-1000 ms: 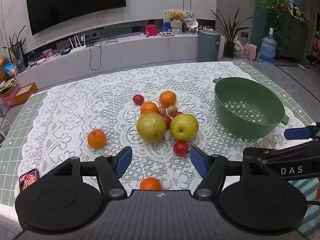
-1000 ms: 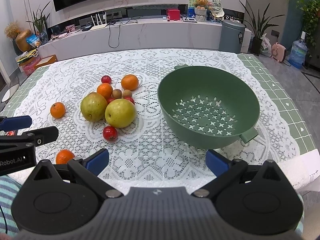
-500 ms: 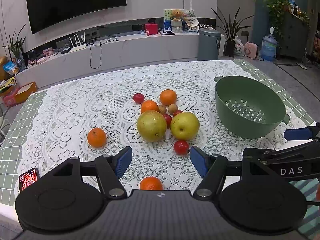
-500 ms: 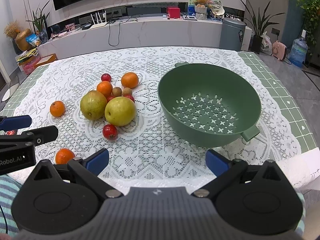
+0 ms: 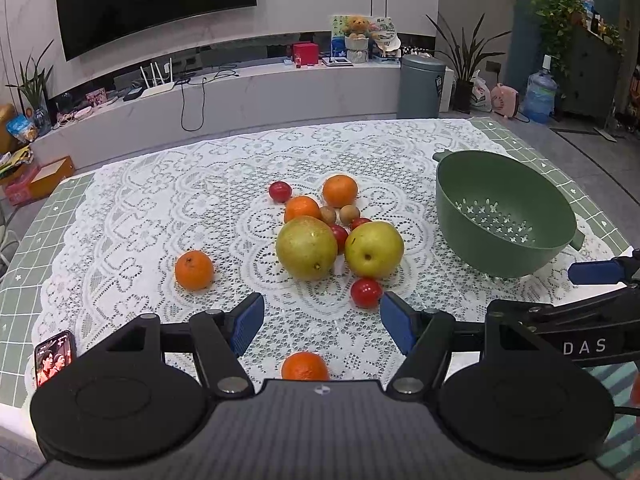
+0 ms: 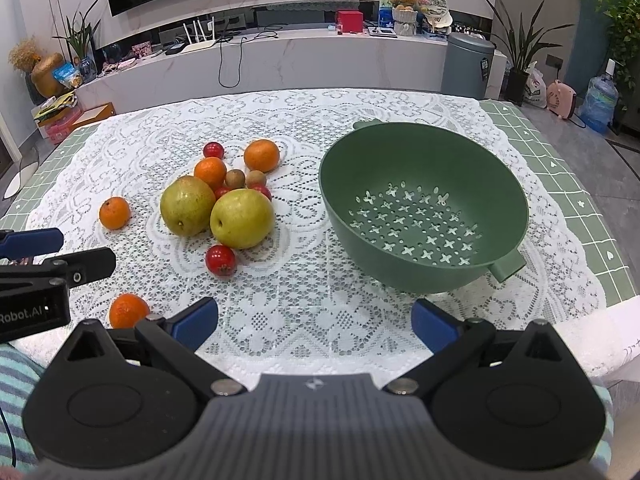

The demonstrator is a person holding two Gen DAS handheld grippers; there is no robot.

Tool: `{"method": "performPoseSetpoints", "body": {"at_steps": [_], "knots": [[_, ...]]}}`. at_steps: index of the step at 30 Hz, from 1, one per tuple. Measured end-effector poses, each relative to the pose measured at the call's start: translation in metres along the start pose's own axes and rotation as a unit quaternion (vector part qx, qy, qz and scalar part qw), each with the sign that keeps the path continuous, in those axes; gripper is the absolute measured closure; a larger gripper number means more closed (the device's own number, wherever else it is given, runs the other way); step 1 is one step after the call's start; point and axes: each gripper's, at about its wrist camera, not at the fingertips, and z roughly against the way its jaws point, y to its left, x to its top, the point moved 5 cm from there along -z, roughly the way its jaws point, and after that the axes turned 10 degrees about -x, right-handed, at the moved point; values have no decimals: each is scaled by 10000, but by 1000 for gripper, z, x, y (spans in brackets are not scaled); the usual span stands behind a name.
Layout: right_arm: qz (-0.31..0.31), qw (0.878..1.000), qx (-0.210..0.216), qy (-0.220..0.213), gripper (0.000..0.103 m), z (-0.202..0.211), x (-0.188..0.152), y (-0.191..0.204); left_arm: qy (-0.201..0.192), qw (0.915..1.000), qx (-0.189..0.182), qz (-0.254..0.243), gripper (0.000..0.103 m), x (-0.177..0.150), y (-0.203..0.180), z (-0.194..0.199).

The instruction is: Organize fruits

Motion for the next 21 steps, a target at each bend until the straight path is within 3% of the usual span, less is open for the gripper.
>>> {"method": "performPoseSetpoints", "body": {"at_steps": [8,11,18,21], "knots": [[256,9933,503,-1007,4,9,5,12,-116,9997,-158,126,25,4,10,-3],[475,9902,477,-1225,4,7,9,20,-20,9995,-230,199,32,4,16,-9],[884,9862,636,-1246,5,-8,18,42,-52,9995,-242,185,37,8,24,-18],[1125,9839,569,-1264,15,-16,20,53,33,9998,-92,186,38,10,28,-25]]}}
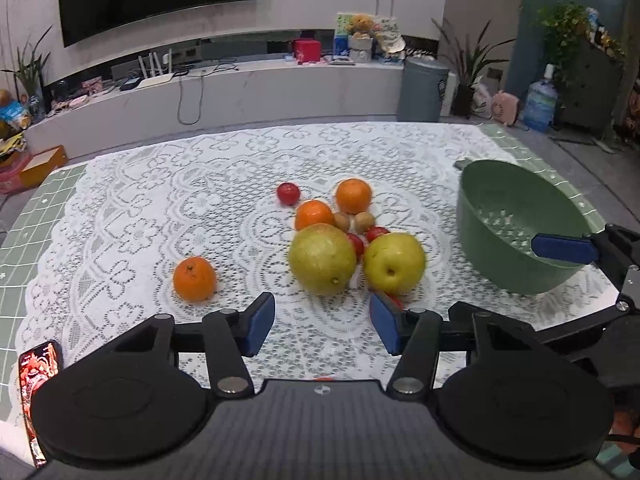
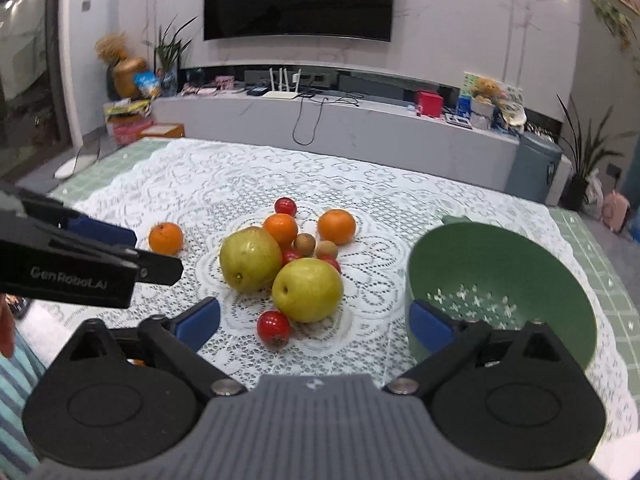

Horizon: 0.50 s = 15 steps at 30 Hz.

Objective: Organize fruits
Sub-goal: 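Grasp the large pear with the left tool while the right tool grasps the smaller pear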

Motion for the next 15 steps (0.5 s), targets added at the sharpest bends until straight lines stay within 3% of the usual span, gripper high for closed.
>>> {"method": "performPoseSetpoints", "body": {"at_steps": [7,12,15], "knots": [[88,9996,78,265,20,-28,4,6,187,9997,139,122,45,5,14,-17],[192,9991,178,330,31,-42,5,11,176,9996,198,71,45,10,20,-29],[245,9986,276,384,36,-51,7,15,281,9994,55,170,45,13,22,-37]]}}
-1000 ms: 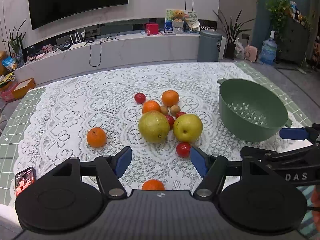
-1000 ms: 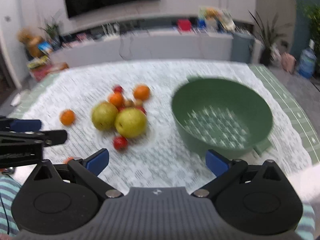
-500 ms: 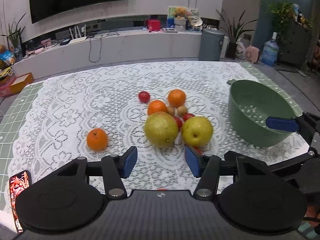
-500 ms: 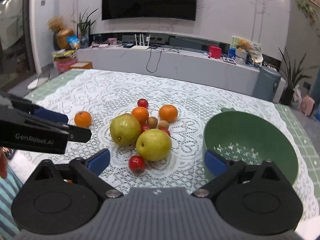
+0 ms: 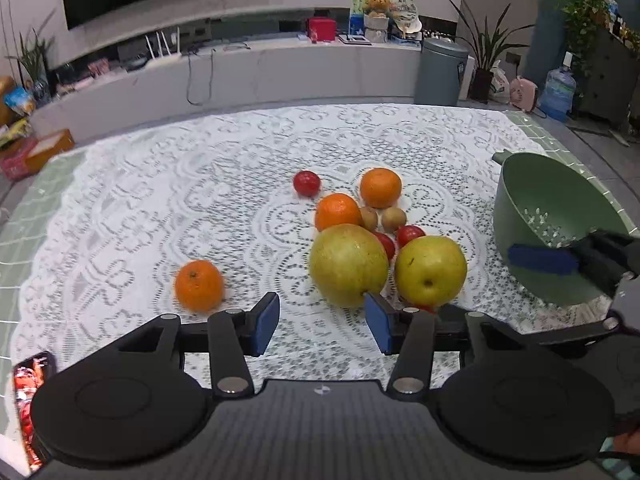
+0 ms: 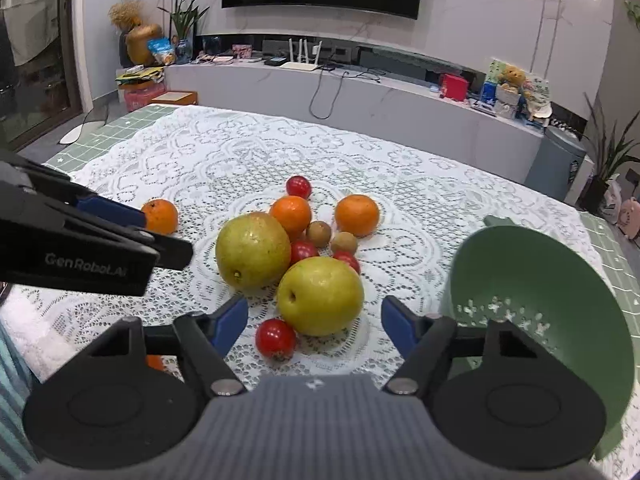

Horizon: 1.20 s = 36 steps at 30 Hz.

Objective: Organize fruits
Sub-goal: 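Grasp the large pear with the left tool while the right tool grasps the smaller pear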

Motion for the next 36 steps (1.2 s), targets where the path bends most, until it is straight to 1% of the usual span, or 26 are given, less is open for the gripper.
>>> {"method": "performPoseSetpoints", "body": {"at_steps": [2,5,9,11,14,20,27,36], "knots": [[65,10000,0,37,38,-6,1,2,62,10000,-46,31,44,2,1,-5],[72,9999,12,95,38,-15,2,3,145,9999,-71,24,40,5,2,-13],[35,9998,51,196,38,-26,4,3,185,9995,-229,115,34,8,4,-23],[23,9997,76,231,39,-31,4,3,213,9989,-363,218,34,9,6,-28],[28,9995,75,299,42,-38,4,4,250,9976,-533,370,34,11,8,-35],[52,9994,10,334,42,-49,5,2,303,9946,-784,613,31,16,12,-50],[224,9991,-150,314,40,-59,7,5,391,9926,-818,807,30,20,18,-65],[292,9988,-192,349,41,-63,8,6,379,9904,-890,986,26,20,24,-78]]}}
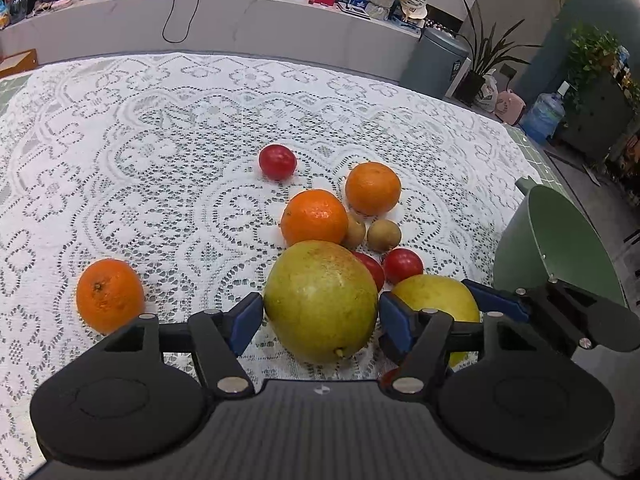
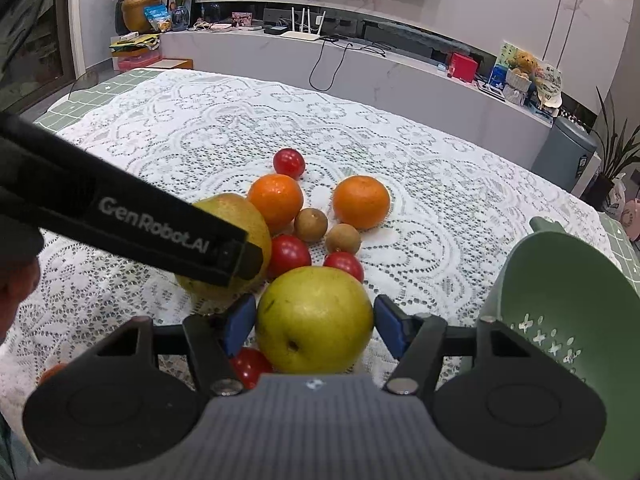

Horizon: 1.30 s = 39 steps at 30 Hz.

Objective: Organize fruits
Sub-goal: 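Grasp the large pear with the left tool while the right tool grasps the smaller pear, then carry both pears over the green colander and open both tools to drop them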

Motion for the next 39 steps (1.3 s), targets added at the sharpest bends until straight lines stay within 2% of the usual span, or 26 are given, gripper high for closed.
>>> {"method": "performPoseSetpoints", "body": {"at_steps": [5,10,22,27,32,39], "knots": [[58,10000,-12,-34,41,1,0,2,-47,9998,-118,123,28,0,4,-5],[24,10000,-1,-72,41,5,0,1,-84,9999,-30,86,29,-1,1,0],[-82,9982,73,-590,41,53,8,-15,-419,9990,113,-40,29,-2,-17,49],[-267,9969,43,-738,41,79,9,-44,-511,9983,79,-262,29,0,-40,66],[-415,9959,-137,-786,41,98,6,-84,-551,9969,-103,-553,29,4,-72,71],[-511,9980,-135,-337,41,98,-9,-141,-327,9916,-448,-1167,29,10,-130,54]]}}
